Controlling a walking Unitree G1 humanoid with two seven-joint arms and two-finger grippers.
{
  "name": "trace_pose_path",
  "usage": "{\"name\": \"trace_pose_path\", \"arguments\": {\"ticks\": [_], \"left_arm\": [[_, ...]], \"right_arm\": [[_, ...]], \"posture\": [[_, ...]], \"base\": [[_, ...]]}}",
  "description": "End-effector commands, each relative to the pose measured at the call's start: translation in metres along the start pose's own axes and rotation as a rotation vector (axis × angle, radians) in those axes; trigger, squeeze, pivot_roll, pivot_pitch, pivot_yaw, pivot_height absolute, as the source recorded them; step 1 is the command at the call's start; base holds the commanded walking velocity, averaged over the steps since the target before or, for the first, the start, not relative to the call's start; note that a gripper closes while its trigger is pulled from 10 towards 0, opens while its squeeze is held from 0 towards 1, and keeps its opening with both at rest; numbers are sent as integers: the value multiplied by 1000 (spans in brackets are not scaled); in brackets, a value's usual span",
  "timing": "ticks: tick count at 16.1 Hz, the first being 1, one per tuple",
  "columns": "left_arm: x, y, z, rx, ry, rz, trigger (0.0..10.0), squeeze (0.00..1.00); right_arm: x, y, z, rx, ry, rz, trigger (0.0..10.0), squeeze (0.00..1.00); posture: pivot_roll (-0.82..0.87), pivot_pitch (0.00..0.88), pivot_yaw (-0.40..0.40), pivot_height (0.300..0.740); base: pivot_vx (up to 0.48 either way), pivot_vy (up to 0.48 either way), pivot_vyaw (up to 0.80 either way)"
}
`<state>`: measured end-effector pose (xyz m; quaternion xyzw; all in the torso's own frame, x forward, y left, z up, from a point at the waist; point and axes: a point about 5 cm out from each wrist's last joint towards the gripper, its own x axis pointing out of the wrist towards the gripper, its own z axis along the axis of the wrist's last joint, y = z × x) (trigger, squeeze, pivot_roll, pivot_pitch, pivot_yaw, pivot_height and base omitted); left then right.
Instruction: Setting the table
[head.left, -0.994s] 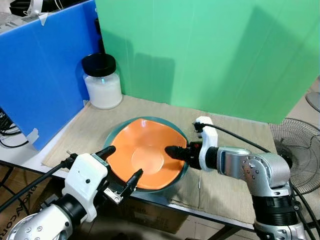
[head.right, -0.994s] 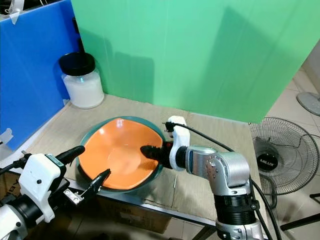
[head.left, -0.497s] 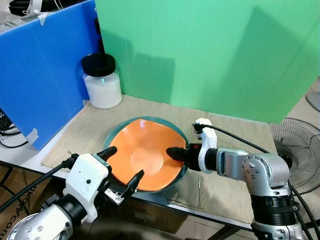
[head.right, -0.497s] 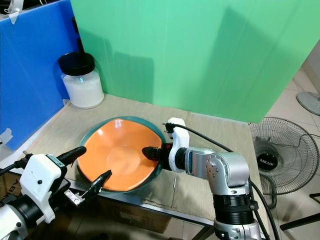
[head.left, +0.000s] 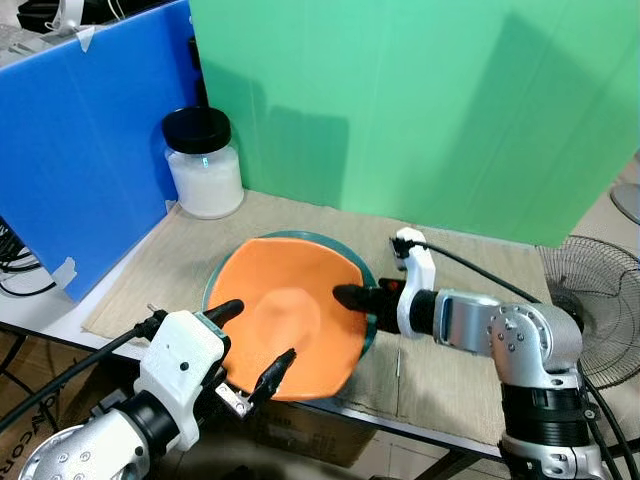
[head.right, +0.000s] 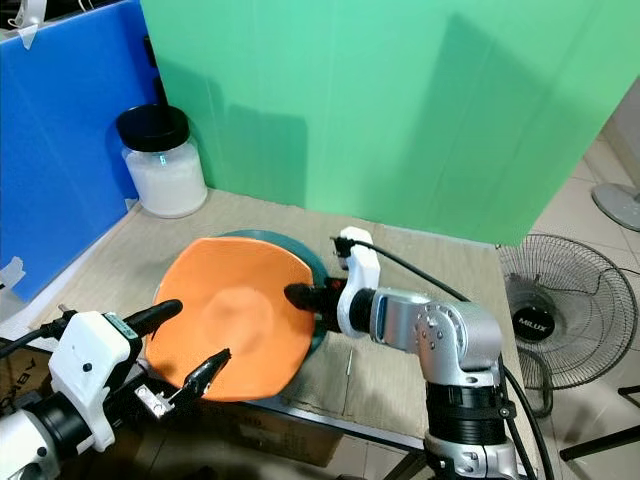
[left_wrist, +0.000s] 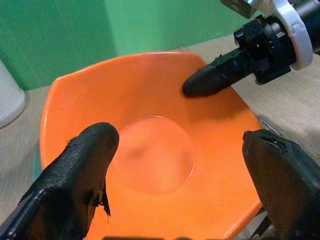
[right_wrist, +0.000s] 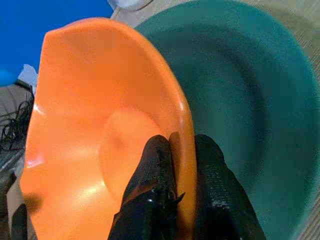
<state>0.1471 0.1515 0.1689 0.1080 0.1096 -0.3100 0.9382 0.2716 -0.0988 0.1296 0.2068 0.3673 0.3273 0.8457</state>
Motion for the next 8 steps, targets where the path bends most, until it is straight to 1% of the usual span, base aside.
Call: {"name": "trace_pose_path", "arguments": {"ticks": [1, 2, 3, 5, 6, 7, 8], "left_arm": [[0, 1, 5, 2, -21, 1, 10000, 0], [2, 5, 12, 4, -68, 31, 10000, 0], [3, 9, 20, 2, -125, 73, 10000, 0], [4, 11, 30, -16, -193, 101, 10000, 0], [5, 10, 33, -22, -211, 99, 10000, 0], [8, 8, 37, -32, -238, 87, 10000, 0], [11, 5, 39, -37, -250, 73, 10000, 0]], "right_arm": [[-2, -7, 0, 24, 9, -48, 0, 0], [-4, -8, 9, 55, -55, -48, 0, 0], [-9, -9, 23, 94, -153, -51, 0, 0], [-20, -9, 41, 129, -289, -45, 0, 0], [-24, -10, 46, 145, -322, -46, 3451, 0], [-32, -10, 55, 160, -370, -41, 7882, 0], [-42, -6, 63, 158, -433, -6, 10000, 0]], "posture": [[19, 0, -45, 740], [16, 0, -44, 740], [13, 0, -43, 740], [7, 0, -36, 740], [7, 0, -36, 740], [-4, 0, -25, 740], [-8, 0, -21, 740]], "base": [[0, 0, 0], [0, 0, 0], [0, 0, 0], [0, 0, 0], [0, 0, 0], [0, 0, 0], [0, 0, 0]]}}
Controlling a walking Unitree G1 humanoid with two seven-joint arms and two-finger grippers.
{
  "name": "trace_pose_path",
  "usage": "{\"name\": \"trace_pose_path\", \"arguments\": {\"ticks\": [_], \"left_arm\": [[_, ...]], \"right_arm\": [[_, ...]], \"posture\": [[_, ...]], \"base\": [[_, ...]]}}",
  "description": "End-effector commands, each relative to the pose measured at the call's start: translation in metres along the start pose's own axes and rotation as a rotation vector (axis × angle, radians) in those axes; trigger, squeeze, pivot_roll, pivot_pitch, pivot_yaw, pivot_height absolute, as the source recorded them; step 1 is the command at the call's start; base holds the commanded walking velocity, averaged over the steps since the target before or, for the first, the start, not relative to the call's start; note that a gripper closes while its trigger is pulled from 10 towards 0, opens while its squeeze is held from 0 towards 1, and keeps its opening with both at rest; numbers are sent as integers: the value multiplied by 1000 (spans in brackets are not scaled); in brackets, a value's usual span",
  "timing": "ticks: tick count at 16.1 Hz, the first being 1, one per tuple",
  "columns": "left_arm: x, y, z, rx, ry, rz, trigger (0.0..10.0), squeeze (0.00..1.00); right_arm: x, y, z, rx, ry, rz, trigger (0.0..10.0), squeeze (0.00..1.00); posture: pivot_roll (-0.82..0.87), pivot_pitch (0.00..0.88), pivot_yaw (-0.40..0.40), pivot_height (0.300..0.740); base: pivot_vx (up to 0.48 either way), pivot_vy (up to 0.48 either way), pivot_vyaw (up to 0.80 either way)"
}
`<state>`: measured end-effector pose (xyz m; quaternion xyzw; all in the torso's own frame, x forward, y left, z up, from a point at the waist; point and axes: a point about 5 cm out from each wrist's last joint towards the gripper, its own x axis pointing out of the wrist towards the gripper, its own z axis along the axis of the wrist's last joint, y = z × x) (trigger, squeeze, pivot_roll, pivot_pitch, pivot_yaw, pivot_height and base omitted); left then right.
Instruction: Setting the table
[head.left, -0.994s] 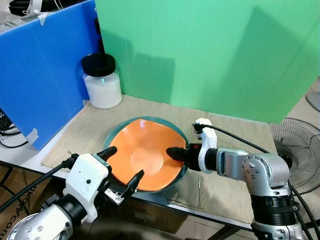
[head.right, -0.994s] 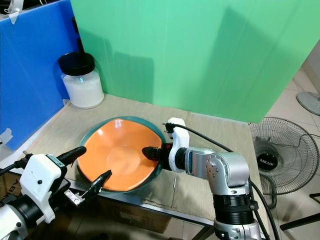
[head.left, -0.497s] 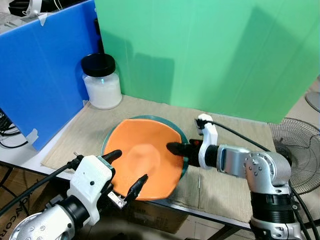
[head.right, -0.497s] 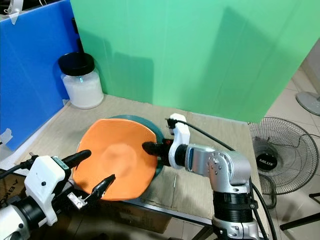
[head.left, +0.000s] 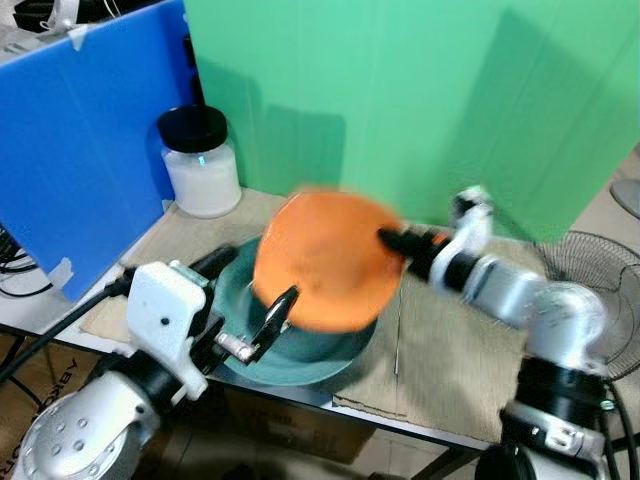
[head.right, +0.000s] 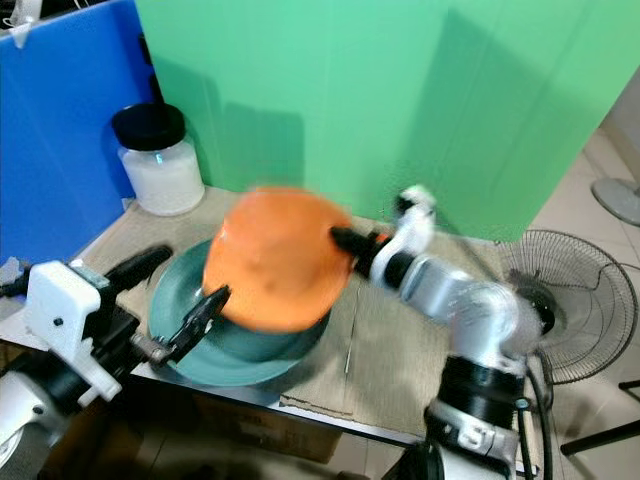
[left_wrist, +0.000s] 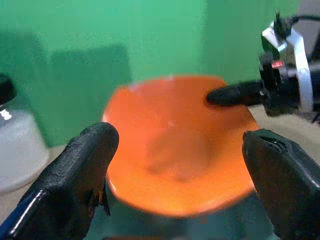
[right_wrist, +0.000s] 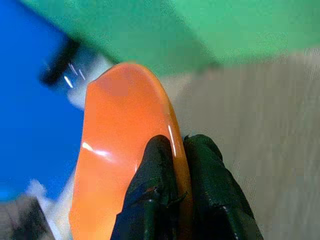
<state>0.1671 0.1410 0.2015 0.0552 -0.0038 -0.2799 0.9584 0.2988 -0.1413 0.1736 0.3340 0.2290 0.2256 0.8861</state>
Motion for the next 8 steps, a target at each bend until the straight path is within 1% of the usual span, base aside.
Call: {"name": "trace_pose_path", "arguments": {"ticks": [1, 3, 5, 8], "left_arm": [[2, -3, 2, -3, -4, -18, 10000, 0], [4, -1, 1, 3, 0, -15, 10000, 0], [6, 5, -1, 28, 11, 29, 10000, 0], [11, 11, -10, 65, 55, 100, 10000, 0]], "right_arm": [[-7, 16, 13, -24, -65, 91, 10000, 0], [-10, 16, 14, -21, -92, 96, 10000, 0], [-20, 13, 18, -3, -169, 87, 10000, 0], [-31, 13, 23, 11, -256, 92, 10000, 0]], "posture": [[-16, 0, -14, 740], [-19, 0, -10, 740], [-22, 0, -1, 740], [-26, 0, 5, 740]], "base": [[0, 0, 0], [0, 0, -753], [0, 0, -772], [0, 0, -773]]}}
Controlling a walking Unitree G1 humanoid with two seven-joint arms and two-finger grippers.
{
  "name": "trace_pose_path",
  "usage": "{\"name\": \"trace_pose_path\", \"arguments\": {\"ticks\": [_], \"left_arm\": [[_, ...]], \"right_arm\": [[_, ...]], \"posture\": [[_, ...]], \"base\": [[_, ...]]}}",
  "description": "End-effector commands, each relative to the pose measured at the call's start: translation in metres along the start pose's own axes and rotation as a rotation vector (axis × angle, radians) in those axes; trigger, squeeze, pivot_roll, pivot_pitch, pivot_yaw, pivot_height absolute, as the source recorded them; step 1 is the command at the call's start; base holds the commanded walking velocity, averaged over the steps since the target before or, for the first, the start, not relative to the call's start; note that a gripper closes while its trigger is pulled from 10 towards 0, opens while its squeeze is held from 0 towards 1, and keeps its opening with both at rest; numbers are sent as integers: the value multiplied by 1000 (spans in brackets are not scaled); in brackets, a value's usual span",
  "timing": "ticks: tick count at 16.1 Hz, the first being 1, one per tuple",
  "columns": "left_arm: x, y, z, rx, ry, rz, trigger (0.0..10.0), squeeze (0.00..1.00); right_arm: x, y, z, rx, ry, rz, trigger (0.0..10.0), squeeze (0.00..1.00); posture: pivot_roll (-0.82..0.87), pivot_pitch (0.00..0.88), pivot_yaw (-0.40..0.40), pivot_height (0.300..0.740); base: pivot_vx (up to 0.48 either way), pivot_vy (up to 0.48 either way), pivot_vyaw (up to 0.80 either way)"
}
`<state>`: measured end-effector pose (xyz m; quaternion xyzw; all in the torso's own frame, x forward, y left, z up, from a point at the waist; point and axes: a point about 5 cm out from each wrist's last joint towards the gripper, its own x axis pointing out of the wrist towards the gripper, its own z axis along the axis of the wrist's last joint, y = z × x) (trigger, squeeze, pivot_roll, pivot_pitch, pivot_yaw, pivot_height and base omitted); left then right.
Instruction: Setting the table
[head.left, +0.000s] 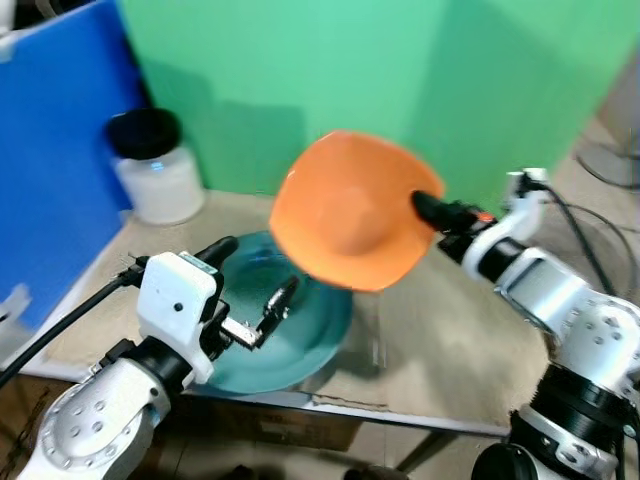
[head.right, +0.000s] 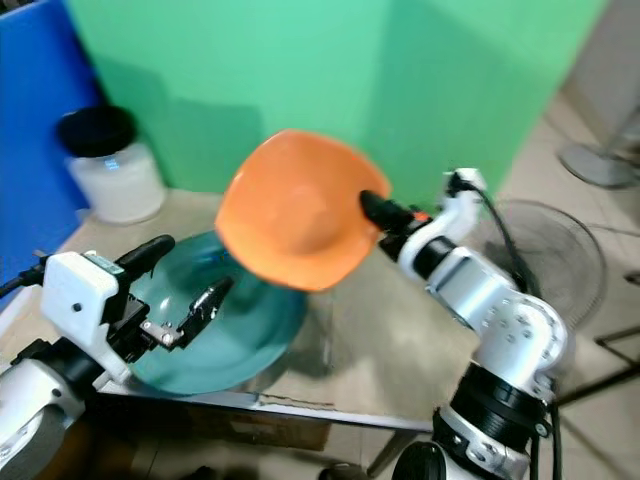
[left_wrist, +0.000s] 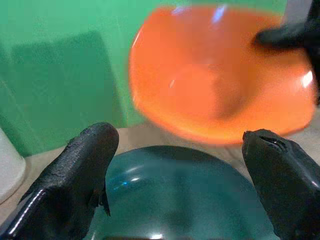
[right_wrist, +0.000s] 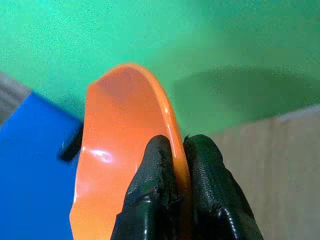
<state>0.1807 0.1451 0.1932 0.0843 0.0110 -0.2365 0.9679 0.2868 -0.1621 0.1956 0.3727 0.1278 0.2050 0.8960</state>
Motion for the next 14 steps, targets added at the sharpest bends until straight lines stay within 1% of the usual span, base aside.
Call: {"name": "trace_pose_path", "arguments": {"ticks": [1, 2, 3, 5, 6, 7, 8, 10, 13, 14], "left_arm": [[2, 2, -2, 25, 7, 27, 10000, 0], [4, 5, -5, 30, 18, 73, 10000, 0], [7, 8, -9, 33, 20, 147, 10000, 0], [9, 10, -14, 54, 38, 192, 10000, 0], [11, 11, -14, 58, 39, 200, 10000, 0], [13, 10, -14, 59, 32, 205, 10000, 0], [14, 10, -13, 59, 27, 207, 10000, 0], [15, 11, -13, 62, 23, 215, 10000, 0], [16, 14, -10, 72, -3, 247, 10000, 0], [16, 13, -9, 73, -9, 248, 10000, 0]], "right_arm": [[-4, 9, 6, 0, -52, 55, 10000, 0], [-9, 8, 7, 2, -76, 54, 10000, 0], [-17, 8, 5, -28, -100, 42, 10000, 0], [-20, 14, 0, -83, -78, 59, 10000, 0], [-20, 16, -2, -90, -72, 69, 10000, 0], [-20, 20, -4, -93, -71, 88, 1961, 0], [-20, 21, -4, -89, -73, 96, 0, 0], [-21, 20, -3, -81, -84, 91, 0, 0], [-25, 18, -2, -93, -105, 63, 0, 0], [-25, 18, -2, -102, -102, 52, 10000, 0]], "posture": [[-28, 0, 6, 740], [-32, 0, 7, 740], [-38, 0, 11, 740], [-51, 0, 17, 740], [-55, 0, 18, 740], [-58, 0, 19, 740], [-61, 0, 20, 740], [-64, 0, 19, 740], [-66, 0, 17, 740], [-67, 0, 17, 740]], "base": [[0, 0, -769], [0, 0, -775], [0, 0, -775], [0, 0, -775], [0, 0, -775], [0, 0, -800], [0, 0, 0], [0, 0, 0], [0, 0, -800], [0, 0, -800]]}}
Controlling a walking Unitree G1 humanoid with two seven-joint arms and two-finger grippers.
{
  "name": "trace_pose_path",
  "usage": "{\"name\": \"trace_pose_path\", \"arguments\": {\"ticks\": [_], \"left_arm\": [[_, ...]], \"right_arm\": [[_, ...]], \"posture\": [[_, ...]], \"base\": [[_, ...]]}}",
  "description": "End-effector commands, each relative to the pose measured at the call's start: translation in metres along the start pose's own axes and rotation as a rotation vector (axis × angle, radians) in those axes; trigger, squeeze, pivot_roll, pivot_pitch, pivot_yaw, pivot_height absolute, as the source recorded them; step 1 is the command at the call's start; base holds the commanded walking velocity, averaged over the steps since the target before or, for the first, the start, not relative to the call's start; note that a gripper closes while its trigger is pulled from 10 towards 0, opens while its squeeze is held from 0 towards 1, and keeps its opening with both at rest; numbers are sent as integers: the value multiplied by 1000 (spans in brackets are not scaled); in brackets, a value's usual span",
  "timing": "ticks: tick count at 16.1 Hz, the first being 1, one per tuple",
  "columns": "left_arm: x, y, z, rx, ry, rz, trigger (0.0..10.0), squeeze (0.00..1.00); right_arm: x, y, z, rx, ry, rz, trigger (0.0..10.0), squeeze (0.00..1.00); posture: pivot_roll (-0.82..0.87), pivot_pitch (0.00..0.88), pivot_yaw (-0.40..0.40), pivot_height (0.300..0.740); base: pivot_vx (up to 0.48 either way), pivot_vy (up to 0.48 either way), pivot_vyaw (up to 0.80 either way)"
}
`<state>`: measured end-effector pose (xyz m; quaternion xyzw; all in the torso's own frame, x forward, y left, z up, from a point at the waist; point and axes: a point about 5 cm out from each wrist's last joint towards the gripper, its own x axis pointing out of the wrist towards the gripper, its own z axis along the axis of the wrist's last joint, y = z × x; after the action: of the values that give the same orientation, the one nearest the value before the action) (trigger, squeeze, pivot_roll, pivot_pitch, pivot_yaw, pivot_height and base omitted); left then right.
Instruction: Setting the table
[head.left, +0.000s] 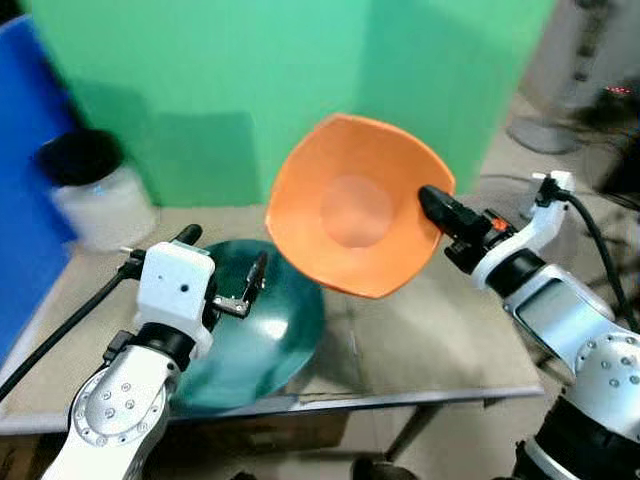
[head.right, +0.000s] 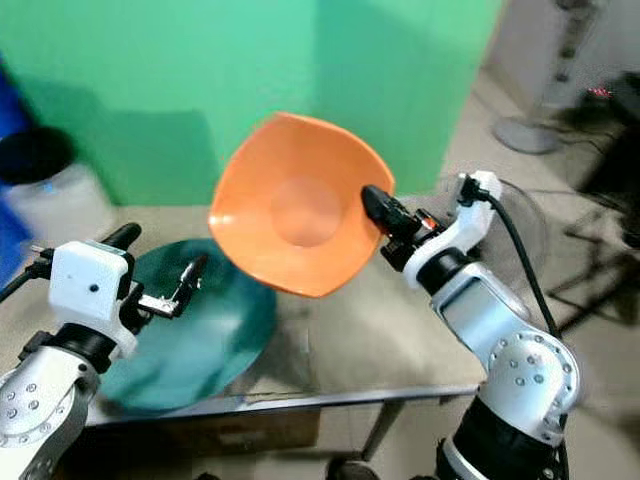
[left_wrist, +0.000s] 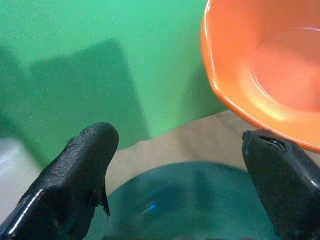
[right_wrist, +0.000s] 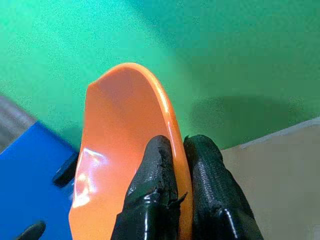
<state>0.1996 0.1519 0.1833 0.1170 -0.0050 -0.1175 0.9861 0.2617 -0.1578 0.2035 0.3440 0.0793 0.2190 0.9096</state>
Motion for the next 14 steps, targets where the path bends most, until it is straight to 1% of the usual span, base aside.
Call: {"name": "trace_pose_path", "arguments": {"ticks": [1, 5, 6, 7, 9, 10, 11, 14], "left_arm": [[2, -1, 2, 5, -17, 7, 10000, 0], [2, -1, 2, 8, -22, 9, 10000, 0], [2, 0, 3, 13, -26, 18, 10000, 0], [2, 2, 3, 17, -30, 46, 10000, 0], [2, 10, 1, 15, -22, 121, 10000, 0], [2, 15, 3, 35, -34, 161, 10000, 0], [2, 18, 4, 45, -34, 176, 10000, 0], [3, 18, 3, 27, -34, 197, 10000, 0]], "right_arm": [[-4, 2, 4, -18, -33, -3, 10000, 0], [-5, 1, 4, -24, -41, -16, 10000, 0], [-6, 1, 4, -50, -39, -31, 10000, 0], [-8, 1, 4, -97, -34, -48, 10000, 0], [-8, 2, 3, -125, -44, -69, 10000, 0], [-8, 3, 0, -161, -37, -77, 10000, 0], [-8, 4, -1, -171, -34, -79, 10000, 0], [-6, 5, -4, -188, -35, -85, 10000, 0]], "posture": [[-67, 0, 16, 740], [-68, 0, 15, 740], [-69, 0, 16, 740], [-71, 0, 17, 740], [-70, 0, 14, 740], [-70, 0, 14, 740], [-70, 0, 14, 740], [-68, 0, 7, 740]], "base": [[0, 0, -800], [0, 0, -800], [0, 0, -800], [0, 0, -800], [0, 0, -800], [0, 0, -800], [0, 0, -800], [0, 0, -800]]}}
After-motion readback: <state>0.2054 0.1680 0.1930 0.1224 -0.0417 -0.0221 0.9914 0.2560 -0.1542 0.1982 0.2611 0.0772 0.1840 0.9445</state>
